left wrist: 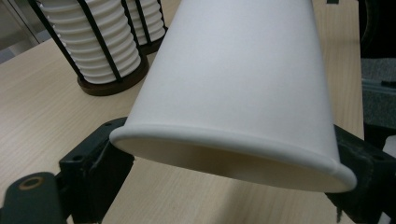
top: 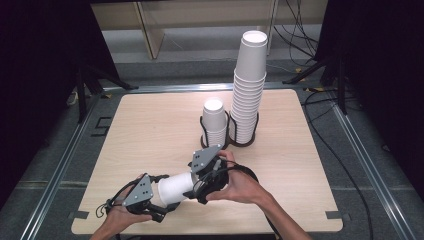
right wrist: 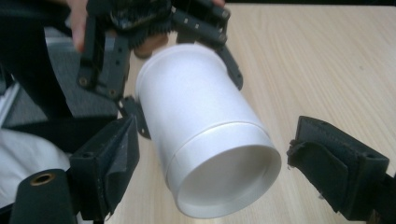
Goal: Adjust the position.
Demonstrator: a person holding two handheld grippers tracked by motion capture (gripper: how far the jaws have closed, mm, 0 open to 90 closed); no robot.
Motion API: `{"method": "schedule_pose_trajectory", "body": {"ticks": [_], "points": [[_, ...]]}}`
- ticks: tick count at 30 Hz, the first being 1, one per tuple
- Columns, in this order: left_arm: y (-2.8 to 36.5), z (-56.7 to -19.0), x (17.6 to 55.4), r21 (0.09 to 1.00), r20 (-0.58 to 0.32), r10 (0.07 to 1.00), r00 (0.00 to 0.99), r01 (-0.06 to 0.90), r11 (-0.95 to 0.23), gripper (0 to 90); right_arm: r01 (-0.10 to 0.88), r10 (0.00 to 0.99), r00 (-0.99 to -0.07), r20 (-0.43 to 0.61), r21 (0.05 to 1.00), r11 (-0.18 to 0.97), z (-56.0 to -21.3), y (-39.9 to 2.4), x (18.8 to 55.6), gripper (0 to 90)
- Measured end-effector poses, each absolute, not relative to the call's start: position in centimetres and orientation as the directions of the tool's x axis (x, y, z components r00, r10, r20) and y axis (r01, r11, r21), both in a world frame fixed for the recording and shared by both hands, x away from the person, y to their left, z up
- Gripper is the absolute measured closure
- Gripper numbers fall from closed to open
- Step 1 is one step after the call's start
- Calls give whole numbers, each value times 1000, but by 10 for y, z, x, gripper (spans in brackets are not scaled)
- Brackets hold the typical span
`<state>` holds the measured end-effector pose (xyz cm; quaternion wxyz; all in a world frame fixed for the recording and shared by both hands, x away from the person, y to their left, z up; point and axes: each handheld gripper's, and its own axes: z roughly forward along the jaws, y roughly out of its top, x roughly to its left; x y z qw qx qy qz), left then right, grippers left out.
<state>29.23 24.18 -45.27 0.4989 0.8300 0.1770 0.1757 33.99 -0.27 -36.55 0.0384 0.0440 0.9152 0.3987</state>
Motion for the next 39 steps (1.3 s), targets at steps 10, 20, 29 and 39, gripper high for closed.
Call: {"method": "schedule_pose_trajectory", "body": {"ticks": [10,20,29,39], "points": [[238,-453,289,853,146,452,880,119,-508,110,-60,36,-990,-139,628,776,-377,13,332,165],[235,-453,288,860,153,415,897,86,-504,110,-103,-17,-988,-154,569,816,-387,20,330,174],[234,-453,287,856,162,394,905,70,-512,109,-126,-40,-985,-169,536,834,-392,22,330,186],[233,-453,285,854,156,373,915,65,-516,109,-162,-89,-982,-164,514,843,-397,22,332,207]]}}
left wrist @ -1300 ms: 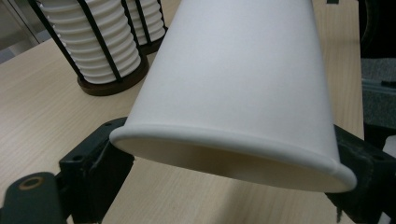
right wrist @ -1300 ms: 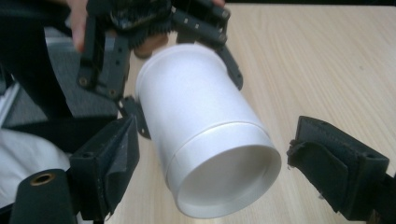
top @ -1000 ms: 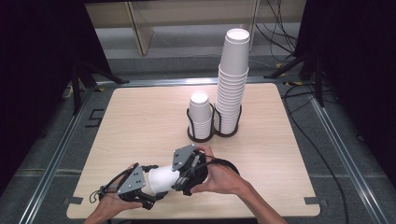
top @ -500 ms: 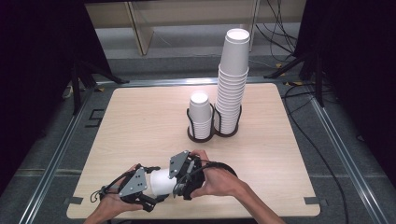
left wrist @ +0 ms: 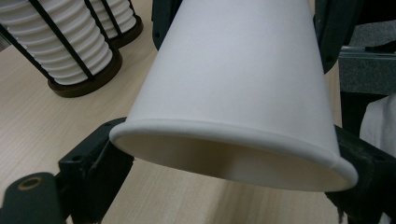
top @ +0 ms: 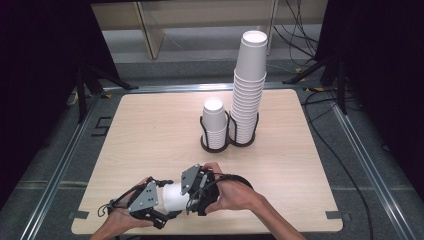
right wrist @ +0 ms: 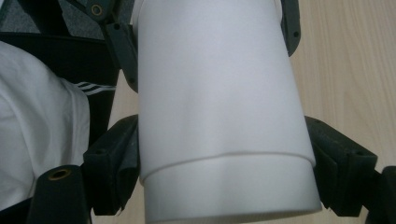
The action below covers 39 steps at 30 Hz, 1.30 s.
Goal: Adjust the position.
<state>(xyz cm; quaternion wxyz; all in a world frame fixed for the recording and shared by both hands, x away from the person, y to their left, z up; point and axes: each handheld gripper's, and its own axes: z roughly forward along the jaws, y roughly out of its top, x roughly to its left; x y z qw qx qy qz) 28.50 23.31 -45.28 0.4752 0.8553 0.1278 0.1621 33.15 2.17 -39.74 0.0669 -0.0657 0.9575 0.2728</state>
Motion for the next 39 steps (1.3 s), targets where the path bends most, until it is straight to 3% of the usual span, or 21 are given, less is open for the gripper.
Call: {"method": "schedule_pose_trajectory", "body": {"ticks": [11,17,22,25,32,39], "points": [[235,-453,285,870,147,364,920,55,-491,100,-190,-122,-979,-162,519,833,-399,21,332,233],[239,-453,288,922,76,381,921,80,-378,69,-179,-112,-982,-154,547,818,-397,16,333,230],[247,-448,290,947,32,410,911,103,-303,75,-143,-83,-989,-126,609,780,-393,7,338,230],[253,-446,292,961,-4,420,908,119,-249,150,-118,-47,-991,-125,656,746,-388,-3,343,230],[259,-444,295,975,-81,447,891,164,-150,147,-23,56,-995,-77,770,638,-381,-25,354,228],[261,-445,299,978,-154,455,877,201,-56,146,-5,87,-994,-63,835,550,-383,-32,357,227]]}}
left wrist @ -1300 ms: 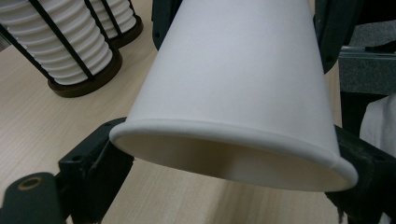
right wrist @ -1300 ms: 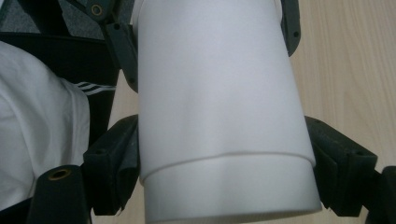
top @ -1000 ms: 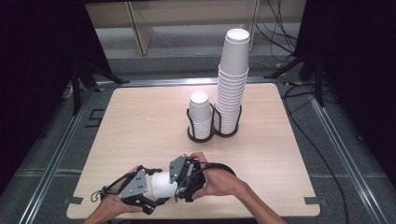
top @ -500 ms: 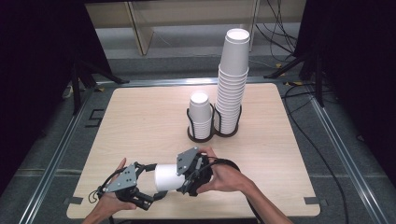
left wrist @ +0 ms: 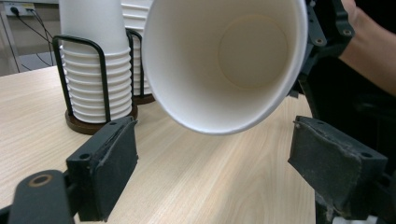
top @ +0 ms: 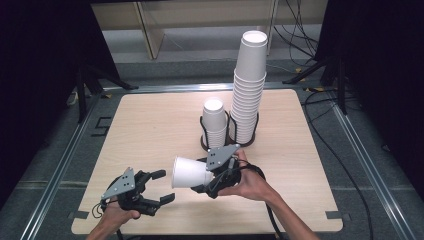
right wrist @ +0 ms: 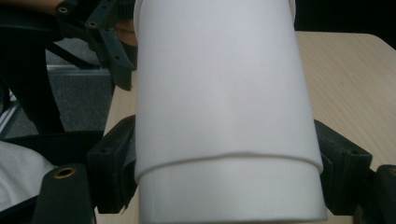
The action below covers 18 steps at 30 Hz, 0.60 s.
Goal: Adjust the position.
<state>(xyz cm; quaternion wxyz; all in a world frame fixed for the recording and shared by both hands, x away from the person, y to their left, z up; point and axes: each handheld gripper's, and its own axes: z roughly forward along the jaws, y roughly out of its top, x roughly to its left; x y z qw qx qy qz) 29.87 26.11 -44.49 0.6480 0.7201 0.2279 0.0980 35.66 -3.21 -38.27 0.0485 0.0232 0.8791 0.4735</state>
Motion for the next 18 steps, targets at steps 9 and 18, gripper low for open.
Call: {"method": "schedule_pose_trajectory", "body": {"ticks": [9,18], "points": [[259,-445,298,977,-134,470,872,195,-83,139,-21,40,-998,-50,843,538,-388,-28,353,226],[255,-444,295,978,-124,454,882,185,-92,0,-37,-10,-999,-37,842,538,-394,-21,349,227]]}}
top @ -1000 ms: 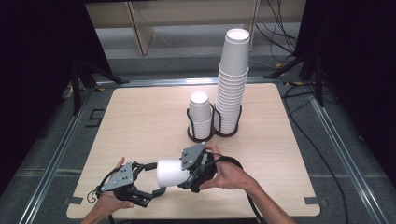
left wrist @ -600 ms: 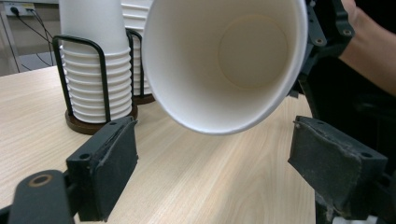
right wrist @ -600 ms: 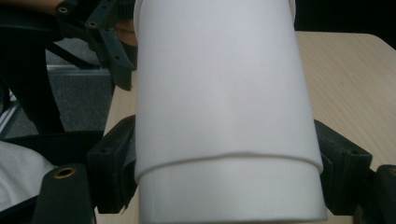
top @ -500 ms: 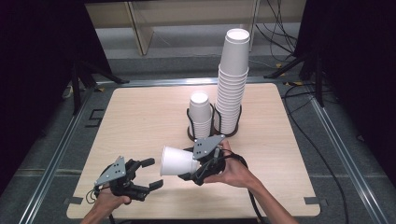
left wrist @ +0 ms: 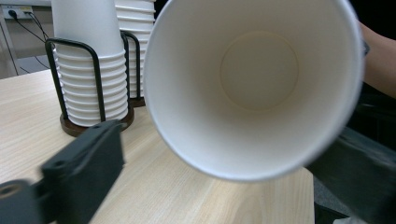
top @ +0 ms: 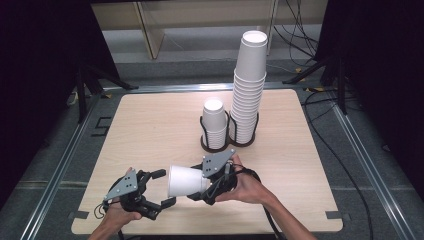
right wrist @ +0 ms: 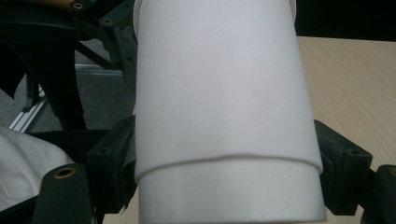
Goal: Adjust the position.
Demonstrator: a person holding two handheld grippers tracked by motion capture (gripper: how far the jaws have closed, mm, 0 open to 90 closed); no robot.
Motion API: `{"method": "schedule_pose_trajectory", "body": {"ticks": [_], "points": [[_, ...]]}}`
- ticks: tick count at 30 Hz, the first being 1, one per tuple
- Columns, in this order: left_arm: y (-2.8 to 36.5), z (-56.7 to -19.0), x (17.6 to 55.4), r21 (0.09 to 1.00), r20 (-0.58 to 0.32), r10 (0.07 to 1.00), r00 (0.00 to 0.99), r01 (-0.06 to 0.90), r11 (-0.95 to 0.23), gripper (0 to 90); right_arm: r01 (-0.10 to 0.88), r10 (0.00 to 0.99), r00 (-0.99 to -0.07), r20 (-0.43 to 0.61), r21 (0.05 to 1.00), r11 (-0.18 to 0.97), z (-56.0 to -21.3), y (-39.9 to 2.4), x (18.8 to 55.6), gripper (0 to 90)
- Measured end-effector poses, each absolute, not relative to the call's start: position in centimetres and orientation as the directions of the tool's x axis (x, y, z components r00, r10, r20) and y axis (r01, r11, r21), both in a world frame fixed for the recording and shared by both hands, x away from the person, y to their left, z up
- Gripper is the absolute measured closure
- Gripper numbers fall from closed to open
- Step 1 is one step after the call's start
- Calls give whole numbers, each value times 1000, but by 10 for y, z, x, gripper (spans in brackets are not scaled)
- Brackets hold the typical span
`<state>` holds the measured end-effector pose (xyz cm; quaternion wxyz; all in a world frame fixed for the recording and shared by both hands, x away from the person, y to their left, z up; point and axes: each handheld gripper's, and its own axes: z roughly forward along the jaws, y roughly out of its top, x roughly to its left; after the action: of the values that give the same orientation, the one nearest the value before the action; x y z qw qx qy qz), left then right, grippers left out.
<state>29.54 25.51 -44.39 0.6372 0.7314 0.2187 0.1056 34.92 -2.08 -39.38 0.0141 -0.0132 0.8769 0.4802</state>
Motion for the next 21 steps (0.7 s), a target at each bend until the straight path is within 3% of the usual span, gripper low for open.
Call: {"method": "schedule_pose_trajectory", "body": {"ticks": [21], "points": [[249,-441,290,987,-94,394,914,136,-82,38,-38,-79,-997,5,846,532,-405,-4,346,226]]}}
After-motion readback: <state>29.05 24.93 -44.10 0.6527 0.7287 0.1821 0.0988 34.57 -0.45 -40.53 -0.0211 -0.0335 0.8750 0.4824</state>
